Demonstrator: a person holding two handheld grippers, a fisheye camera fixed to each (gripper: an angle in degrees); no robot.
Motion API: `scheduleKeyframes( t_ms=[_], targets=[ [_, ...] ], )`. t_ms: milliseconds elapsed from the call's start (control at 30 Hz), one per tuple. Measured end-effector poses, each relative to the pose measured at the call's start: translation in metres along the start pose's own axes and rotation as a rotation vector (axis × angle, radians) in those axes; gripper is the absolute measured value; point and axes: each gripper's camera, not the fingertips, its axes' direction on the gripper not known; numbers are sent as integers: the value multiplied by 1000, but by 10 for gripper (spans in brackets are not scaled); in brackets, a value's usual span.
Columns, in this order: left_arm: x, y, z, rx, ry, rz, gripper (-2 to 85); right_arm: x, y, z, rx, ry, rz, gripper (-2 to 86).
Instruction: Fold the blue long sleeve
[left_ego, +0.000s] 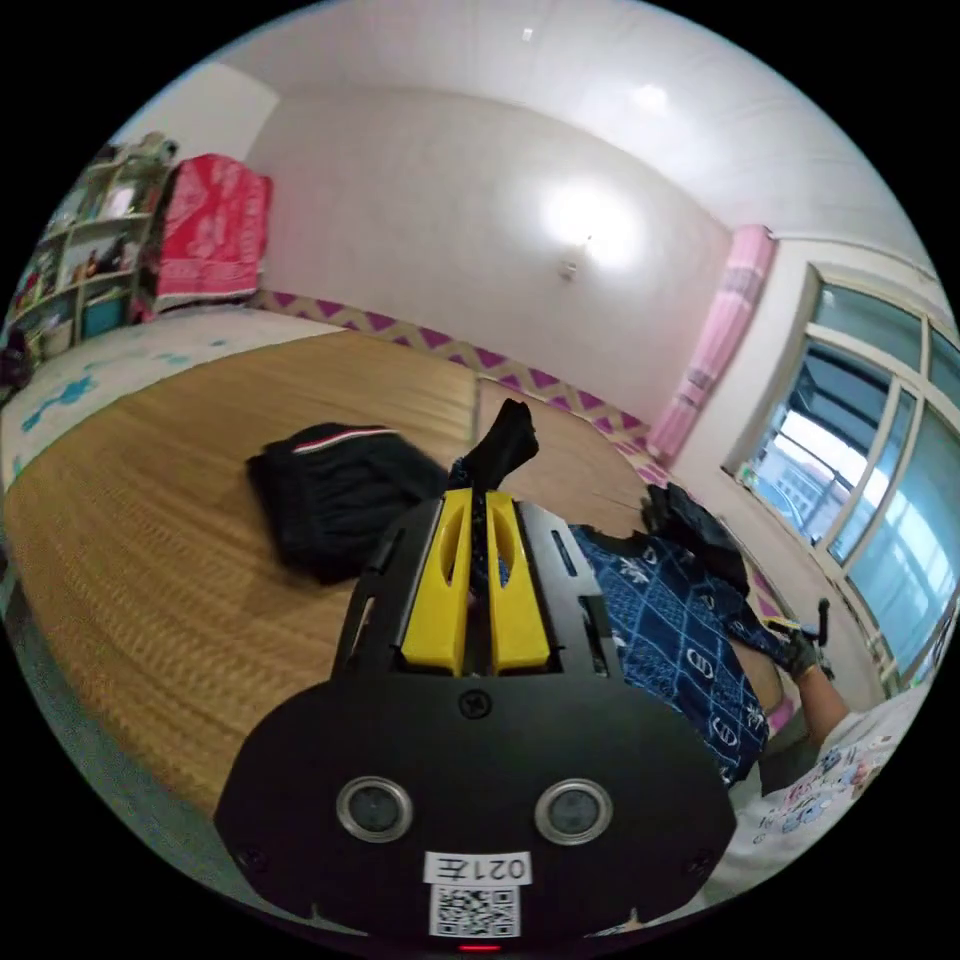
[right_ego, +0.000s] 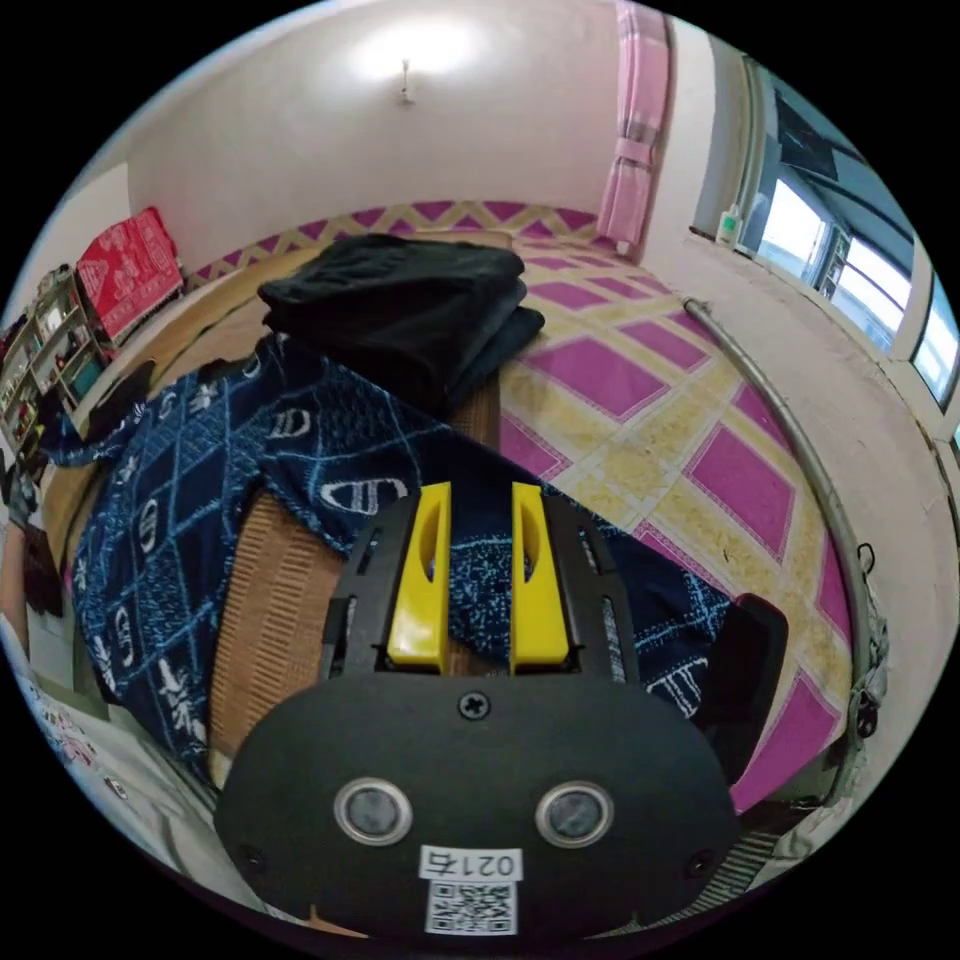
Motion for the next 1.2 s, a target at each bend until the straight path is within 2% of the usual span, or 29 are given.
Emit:
scheduleKeyframes(
  t_ms=[200, 333, 433, 600, 733, 800, 900, 1000, 1100, 1200],
  targets=[
    [-149, 24, -68, 65, -124, -302, -8, -37, 21, -53, 66, -75, -12, 97],
    [-226, 71, -113, 214, -39, -559, -3, -63, 42, -72, 88, -128, -30, 97],
    [-262, 95, -129, 240, 13, -679, 11, -74, 55, -75, 80, -197, -30, 97],
    [-288, 104, -162, 335, 36, -741, 82, -89, 69, -69, 57, -282, -34, 97],
    [-308, 79, -166, 243, 27, -725, 101, -100, 78, -61, 26, -327, -49, 96],
    [-316, 65, -161, 192, 25, -728, 92, -105, 81, -59, 15, -334, -57, 96],
    [-322, 44, -162, 121, -2, -747, 20, -111, 86, -59, 3, -343, -68, 94],
    [-310, 35, -193, 266, 39, -625, -4, -113, 91, -63, 6, -352, -77, 91],
    [-326, 58, -188, 174, 22, -747, -5, -112, 97, -64, 8, -368, -79, 90],
    [-339, 89, -181, 213, 142, -858, 5, -113, 100, -62, -5, -378, -85, 89]
  ],
)
